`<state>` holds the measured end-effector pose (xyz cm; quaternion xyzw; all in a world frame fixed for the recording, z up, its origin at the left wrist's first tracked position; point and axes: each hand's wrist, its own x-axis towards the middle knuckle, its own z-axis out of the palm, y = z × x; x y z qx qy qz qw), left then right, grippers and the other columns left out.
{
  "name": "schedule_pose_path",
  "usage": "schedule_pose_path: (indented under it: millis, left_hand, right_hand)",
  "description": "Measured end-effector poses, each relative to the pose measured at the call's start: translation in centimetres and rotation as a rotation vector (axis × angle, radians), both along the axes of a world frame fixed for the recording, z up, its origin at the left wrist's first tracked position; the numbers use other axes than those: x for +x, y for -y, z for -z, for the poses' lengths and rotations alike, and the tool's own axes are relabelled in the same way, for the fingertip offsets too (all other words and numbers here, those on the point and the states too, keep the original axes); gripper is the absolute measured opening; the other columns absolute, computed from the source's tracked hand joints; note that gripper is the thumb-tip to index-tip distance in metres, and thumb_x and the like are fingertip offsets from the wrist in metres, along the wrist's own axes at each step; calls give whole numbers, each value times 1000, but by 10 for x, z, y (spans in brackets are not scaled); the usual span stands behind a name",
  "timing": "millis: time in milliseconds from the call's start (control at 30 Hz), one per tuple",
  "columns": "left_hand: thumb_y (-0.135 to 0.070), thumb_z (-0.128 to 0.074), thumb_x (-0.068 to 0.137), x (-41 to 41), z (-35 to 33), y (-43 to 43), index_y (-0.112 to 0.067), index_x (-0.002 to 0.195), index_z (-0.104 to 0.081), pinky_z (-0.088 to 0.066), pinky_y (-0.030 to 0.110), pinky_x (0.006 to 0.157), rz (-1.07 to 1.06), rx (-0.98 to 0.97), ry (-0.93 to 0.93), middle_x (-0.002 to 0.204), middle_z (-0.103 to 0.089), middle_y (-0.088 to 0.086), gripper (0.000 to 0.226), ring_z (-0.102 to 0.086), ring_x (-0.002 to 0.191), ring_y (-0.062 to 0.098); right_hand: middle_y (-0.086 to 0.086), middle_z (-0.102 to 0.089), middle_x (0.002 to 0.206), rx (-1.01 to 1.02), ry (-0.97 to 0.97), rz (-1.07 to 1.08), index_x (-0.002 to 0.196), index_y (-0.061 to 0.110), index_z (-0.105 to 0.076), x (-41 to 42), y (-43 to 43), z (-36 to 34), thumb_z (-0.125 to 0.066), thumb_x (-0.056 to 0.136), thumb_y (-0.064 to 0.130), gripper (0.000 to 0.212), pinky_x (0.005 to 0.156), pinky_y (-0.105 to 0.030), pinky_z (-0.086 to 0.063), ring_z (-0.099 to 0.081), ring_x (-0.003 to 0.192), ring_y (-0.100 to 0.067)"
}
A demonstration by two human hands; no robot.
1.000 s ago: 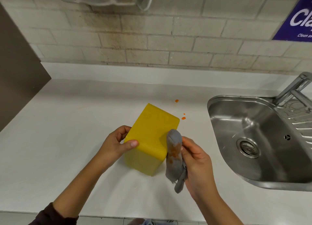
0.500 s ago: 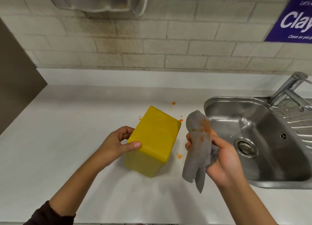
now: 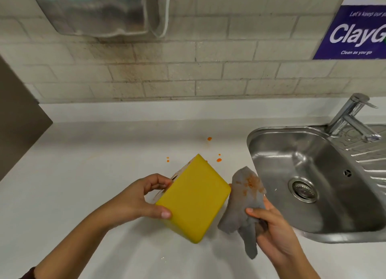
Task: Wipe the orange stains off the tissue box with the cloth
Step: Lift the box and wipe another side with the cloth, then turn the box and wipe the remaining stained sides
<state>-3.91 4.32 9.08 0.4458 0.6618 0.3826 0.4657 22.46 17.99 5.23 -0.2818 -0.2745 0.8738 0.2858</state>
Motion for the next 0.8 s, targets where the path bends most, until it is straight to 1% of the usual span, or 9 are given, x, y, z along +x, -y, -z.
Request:
schedule_pose_path:
  millis: [100,233,300,367,433,500,600,700,800]
  left_hand:
    - [-59,-88,35,8,6,6,-34,110,-59,-38,8,95,7,10,-65,121,-61,-17,84,-50,120,-3]
    - [-55,-88,43,6,9,14,-52,118,-46,-17,33,120,76,-76,-132,137,-45,-27,87,-32,133,-8]
    - [-52,-88,48,3,3,15,-62,125,-33,-9,42,122,138,-126,-122,137,-40,-35,95,-29,133,-13]
    - [-50,-87,51,0,-4,15,-62,134,-13,-4,45,122,220,-152,-119,136,-38,-40,112,-29,131,-17]
    - [-49,-87,52,-3,-9,16,-54,137,-6,-2,44,122,248,-178,-121,135,-38,-42,117,-29,130,-19]
    - [-48,-88,48,-5,-14,17,-45,139,-14,-15,35,121,190,-180,-67,135,-46,-33,117,-35,131,-11]
    - [-62,-85,40,-5,-21,19,-34,133,-42,-44,12,95,96,-185,132,122,-64,-21,106,-52,121,-4]
    - [-77,-71,46,-2,-24,22,-37,108,-68,-46,19,94,33,-172,202,116,-70,-9,74,-60,114,7]
    - [-81,-69,42,-6,-24,27,-39,101,-72,-44,27,98,-42,-224,222,113,-72,-5,72,-64,111,12]
  right_hand:
    - [-27,-65,111,-77,-22,22,125,2,-51,-2,5,7,-50,72,-10,55,69,-41,-59,-67,95,-37]
    - [-29,-61,118,-77,-80,6,128,5,-48,-4,3,6,-46,76,-12,54,74,-43,-58,-61,106,-40]
    - [-30,-60,119,-57,-70,-7,128,6,-47,-6,3,4,-47,75,-13,56,79,-44,-57,-60,108,-41]
    - [-30,-61,117,-45,-42,-8,127,6,-48,-8,4,3,-49,73,-13,57,82,-45,-55,-60,107,-41]
    - [-29,-62,116,-35,-12,-14,126,6,-49,-11,8,2,-50,71,-13,58,84,-46,-53,-61,106,-41]
    - [-29,-62,116,-30,10,-18,126,4,-49,-13,12,0,-51,69,-13,60,84,-47,-52,-61,105,-42]
    - [-32,-62,114,-39,30,-43,125,3,-50,-16,20,-3,-50,65,-14,62,80,-45,-53,-61,102,-44]
    - [-34,-60,116,-66,20,-107,124,3,-52,-22,26,-7,-48,67,-15,61,80,-47,-53,-60,103,-46]
    - [-36,-60,114,-102,-17,-157,122,5,-54,-29,31,-9,-46,69,-15,57,72,-49,-58,-63,95,-47]
